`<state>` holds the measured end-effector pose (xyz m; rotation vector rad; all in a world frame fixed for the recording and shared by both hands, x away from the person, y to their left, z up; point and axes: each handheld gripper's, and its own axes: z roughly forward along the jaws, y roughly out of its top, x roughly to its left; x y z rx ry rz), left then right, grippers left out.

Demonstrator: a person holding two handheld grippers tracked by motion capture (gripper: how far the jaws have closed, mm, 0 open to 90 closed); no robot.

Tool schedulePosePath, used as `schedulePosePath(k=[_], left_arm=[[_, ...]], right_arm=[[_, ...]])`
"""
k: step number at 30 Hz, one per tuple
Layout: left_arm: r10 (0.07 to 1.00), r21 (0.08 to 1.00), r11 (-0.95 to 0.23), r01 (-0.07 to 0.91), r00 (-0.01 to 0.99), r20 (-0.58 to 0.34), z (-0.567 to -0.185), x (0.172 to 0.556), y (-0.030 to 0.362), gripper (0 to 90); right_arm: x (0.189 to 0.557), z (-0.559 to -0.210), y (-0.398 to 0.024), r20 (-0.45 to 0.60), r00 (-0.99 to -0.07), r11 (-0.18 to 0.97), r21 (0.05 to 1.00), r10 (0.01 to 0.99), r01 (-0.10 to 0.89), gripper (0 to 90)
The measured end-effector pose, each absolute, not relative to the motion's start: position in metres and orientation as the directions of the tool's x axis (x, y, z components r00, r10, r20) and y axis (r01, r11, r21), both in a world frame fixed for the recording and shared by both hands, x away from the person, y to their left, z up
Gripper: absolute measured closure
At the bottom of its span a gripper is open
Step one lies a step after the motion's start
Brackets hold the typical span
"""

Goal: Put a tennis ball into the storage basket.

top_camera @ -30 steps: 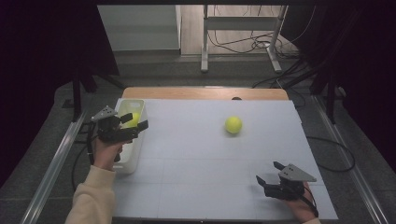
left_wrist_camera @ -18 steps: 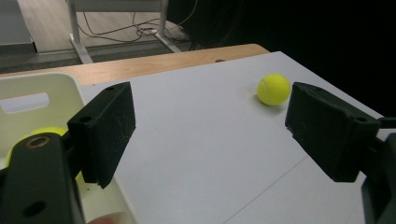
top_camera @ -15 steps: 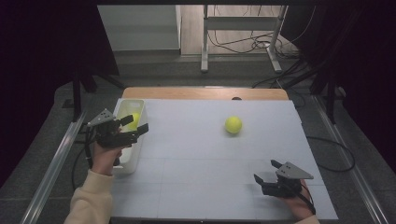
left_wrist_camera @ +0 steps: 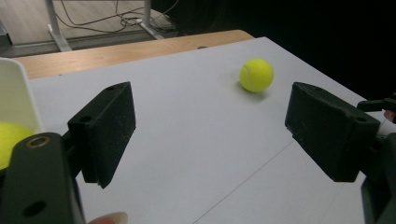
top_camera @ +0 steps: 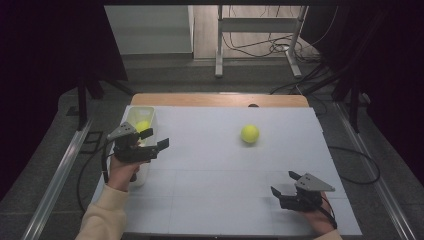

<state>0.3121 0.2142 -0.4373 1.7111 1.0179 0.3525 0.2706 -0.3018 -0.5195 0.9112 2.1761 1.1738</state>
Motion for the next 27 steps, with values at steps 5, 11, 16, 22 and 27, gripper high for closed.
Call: schedulePosePath(k=[5, 11, 16, 22, 27], left_arm=[[0.754, 0.888, -0.100, 0.449, 0.616, -0.227, -0.439, 0.312, 0.203, 16.6], [0.743, 0.887, -0.124, 0.446, 0.634, -0.215, -0.441, 0.314, 0.195, 16.3], [0.735, 0.882, -0.145, 0.448, 0.646, -0.207, -0.443, 0.316, 0.186, 16.3], [0.720, 0.879, -0.165, 0.448, 0.664, -0.204, -0.444, 0.318, 0.173, 16.2], [0.711, 0.873, -0.173, 0.456, 0.671, -0.210, -0.447, 0.323, 0.163, 16.2]], right_arm=[[0.269, -0.519, -0.303, -0.109, -0.643, 0.398, 0.859, 0.758, 0.322, 15.8], [0.270, -0.519, -0.303, -0.108, -0.645, 0.397, 0.860, 0.756, 0.321, 15.8], [0.269, -0.519, -0.304, -0.110, -0.643, 0.398, 0.859, 0.758, 0.322, 15.8], [0.269, -0.519, -0.303, -0.114, -0.644, 0.402, 0.858, 0.756, 0.321, 15.8], [0.268, -0.519, -0.304, -0.113, -0.645, 0.401, 0.859, 0.756, 0.320, 15.8]])
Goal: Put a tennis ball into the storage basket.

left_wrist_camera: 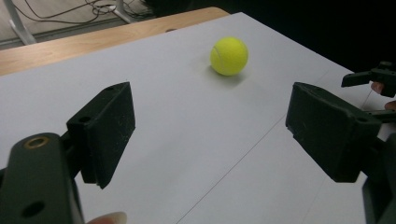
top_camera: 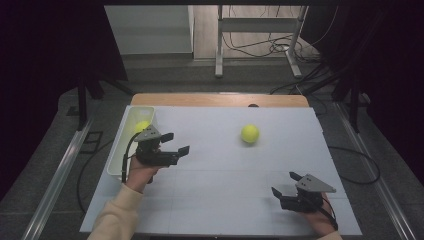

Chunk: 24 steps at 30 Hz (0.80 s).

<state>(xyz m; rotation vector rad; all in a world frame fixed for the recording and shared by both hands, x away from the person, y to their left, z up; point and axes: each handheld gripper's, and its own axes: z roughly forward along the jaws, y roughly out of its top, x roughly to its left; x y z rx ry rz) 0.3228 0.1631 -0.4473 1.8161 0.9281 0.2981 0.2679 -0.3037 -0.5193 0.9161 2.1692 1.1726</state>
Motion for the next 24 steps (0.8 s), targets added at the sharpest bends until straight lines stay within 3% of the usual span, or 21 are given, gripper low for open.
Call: schedulePosePath(k=[24], left_arm=[[0.678, 0.848, -0.250, 0.467, 0.710, -0.191, -0.450, 0.351, 0.103, 16.0]], right_arm=[[0.269, -0.518, -0.302, -0.101, -0.651, 0.389, 0.865, 0.753, 0.317, 15.8]])
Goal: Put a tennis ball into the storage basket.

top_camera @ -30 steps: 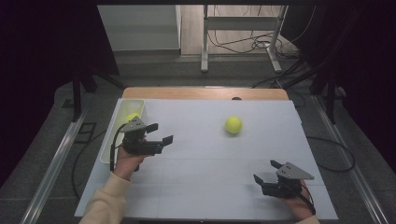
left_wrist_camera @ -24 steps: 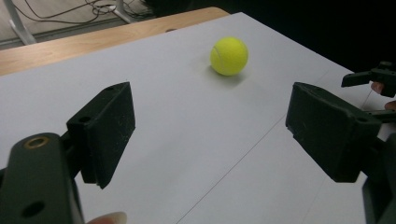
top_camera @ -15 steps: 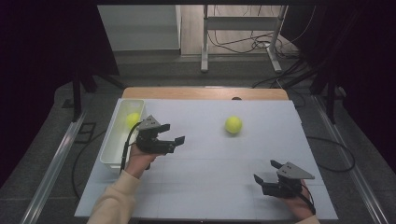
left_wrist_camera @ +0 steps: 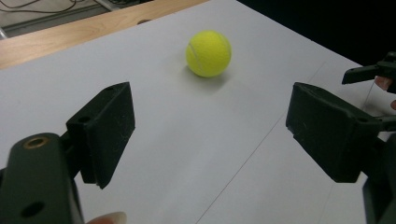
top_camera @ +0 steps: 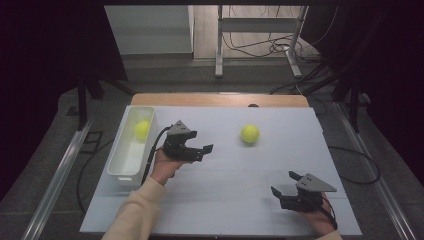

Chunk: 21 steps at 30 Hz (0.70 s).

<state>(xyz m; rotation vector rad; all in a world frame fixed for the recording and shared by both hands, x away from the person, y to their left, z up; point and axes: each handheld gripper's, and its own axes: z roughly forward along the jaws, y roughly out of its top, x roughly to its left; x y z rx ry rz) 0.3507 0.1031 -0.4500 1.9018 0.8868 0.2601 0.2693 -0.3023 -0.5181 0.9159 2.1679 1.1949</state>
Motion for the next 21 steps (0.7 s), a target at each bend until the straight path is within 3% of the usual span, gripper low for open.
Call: schedulePosePath(k=[21], left_arm=[[0.672, 0.823, -0.314, 0.473, 0.723, -0.159, -0.460, 0.378, 0.058, 16.0]], right_arm=[[0.269, -0.519, -0.302, -0.101, -0.651, 0.391, 0.864, 0.752, 0.318, 15.9]])
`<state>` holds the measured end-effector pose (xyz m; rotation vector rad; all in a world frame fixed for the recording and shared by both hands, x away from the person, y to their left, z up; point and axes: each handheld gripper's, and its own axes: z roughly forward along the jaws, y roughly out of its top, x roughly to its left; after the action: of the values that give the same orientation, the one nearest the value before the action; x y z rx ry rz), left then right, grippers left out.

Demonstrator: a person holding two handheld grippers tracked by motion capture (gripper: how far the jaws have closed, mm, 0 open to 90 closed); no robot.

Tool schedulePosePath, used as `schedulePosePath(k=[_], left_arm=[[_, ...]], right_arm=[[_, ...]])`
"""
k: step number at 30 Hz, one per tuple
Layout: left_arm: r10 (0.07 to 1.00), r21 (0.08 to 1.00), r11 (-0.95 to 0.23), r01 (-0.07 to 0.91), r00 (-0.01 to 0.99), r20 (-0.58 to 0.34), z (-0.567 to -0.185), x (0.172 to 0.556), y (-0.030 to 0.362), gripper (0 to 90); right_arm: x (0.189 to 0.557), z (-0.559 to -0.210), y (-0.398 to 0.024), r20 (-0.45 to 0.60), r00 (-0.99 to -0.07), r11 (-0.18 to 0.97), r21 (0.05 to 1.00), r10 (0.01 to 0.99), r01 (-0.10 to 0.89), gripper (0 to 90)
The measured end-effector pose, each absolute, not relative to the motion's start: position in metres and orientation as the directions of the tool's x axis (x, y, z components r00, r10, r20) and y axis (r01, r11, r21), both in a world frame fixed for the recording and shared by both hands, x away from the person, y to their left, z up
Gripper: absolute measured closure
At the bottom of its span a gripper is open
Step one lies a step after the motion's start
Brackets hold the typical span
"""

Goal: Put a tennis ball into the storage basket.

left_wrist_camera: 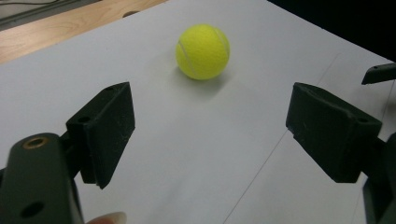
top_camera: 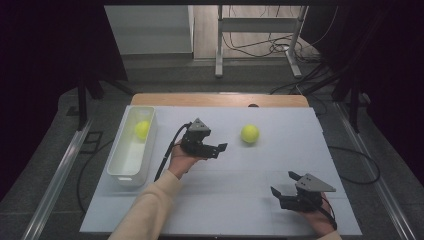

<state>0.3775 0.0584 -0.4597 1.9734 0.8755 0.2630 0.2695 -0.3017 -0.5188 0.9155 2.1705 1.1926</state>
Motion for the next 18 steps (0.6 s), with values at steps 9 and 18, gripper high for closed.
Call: schedulePosePath(k=[9, 18], left_arm=[[0.667, 0.815, -0.336, 0.473, 0.730, -0.149, -0.463, 0.387, 0.042, 16.0], [0.667, 0.807, -0.346, 0.478, 0.731, -0.147, -0.465, 0.393, 0.036, 16.0]], right_arm=[[0.269, -0.519, -0.302, -0.101, -0.649, 0.391, 0.862, 0.754, 0.321, 15.9], [0.270, -0.519, -0.302, -0.099, -0.650, 0.391, 0.862, 0.753, 0.322, 15.9]])
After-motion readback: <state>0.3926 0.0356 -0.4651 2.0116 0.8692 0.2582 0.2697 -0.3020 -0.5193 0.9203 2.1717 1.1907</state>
